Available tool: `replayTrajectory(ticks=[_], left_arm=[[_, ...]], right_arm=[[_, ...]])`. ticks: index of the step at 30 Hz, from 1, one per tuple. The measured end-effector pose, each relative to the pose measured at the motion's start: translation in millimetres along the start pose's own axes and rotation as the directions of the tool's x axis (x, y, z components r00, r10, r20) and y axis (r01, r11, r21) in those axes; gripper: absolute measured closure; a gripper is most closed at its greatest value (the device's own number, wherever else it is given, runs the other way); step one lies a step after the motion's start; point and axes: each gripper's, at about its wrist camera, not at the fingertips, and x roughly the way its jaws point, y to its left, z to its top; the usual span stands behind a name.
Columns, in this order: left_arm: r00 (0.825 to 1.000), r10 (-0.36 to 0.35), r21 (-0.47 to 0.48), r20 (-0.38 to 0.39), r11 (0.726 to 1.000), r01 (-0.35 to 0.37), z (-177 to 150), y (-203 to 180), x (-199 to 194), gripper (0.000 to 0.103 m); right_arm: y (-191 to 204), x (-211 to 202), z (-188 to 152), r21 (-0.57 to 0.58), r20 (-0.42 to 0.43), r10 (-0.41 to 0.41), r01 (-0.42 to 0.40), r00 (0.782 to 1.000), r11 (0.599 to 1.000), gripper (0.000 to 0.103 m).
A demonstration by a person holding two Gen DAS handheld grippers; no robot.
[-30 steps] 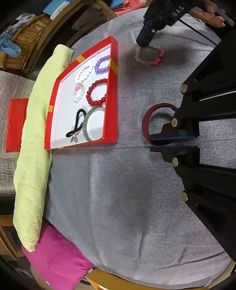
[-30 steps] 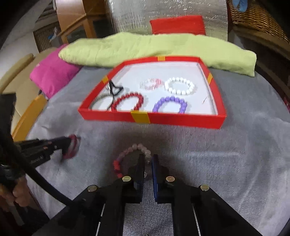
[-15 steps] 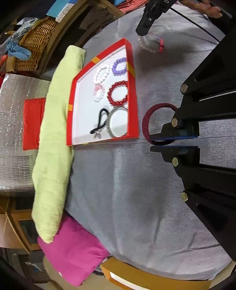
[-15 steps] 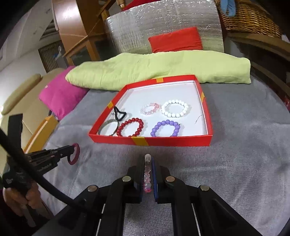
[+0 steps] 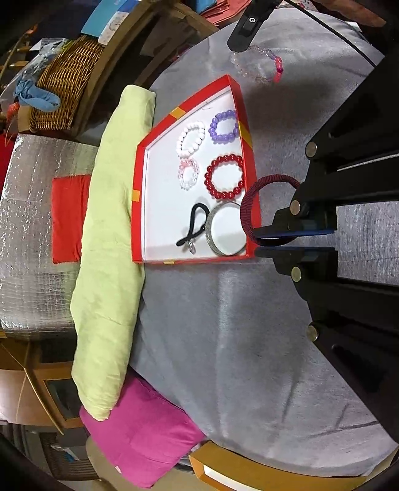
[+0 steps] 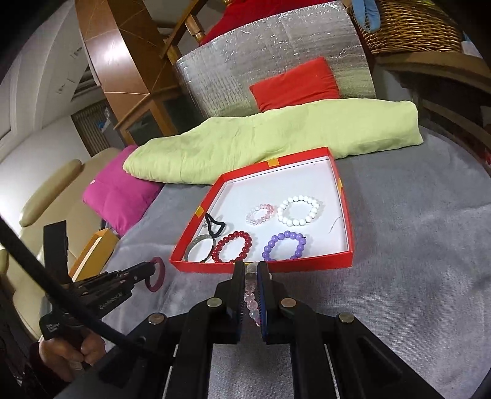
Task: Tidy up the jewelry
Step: 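Carry the dark red bangle and pink-white bracelet in both tools into the red box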
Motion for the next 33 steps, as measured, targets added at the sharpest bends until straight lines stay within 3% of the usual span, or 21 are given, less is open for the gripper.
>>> replayTrajectory(ticks=[17, 33], left_arm=[[0.997, 0.041, 0.016, 0.06, 0.999, -0.042, 19.4, -14.7, 2.0, 0.097], [0.996, 0.062, -0.005, 0.065, 0.998, -0.062, 40.7, -25.7, 25.7, 0.097]], right_arm=[[7.2, 12.7, 25.8, 0.014, 0.047, 0.025, -0.026, 0.999, 1.0, 0.095], [-10.9, 69.1, 74.7, 0.039, 0.062, 0.006, -0.009, 0.998, 0.999, 0.095]])
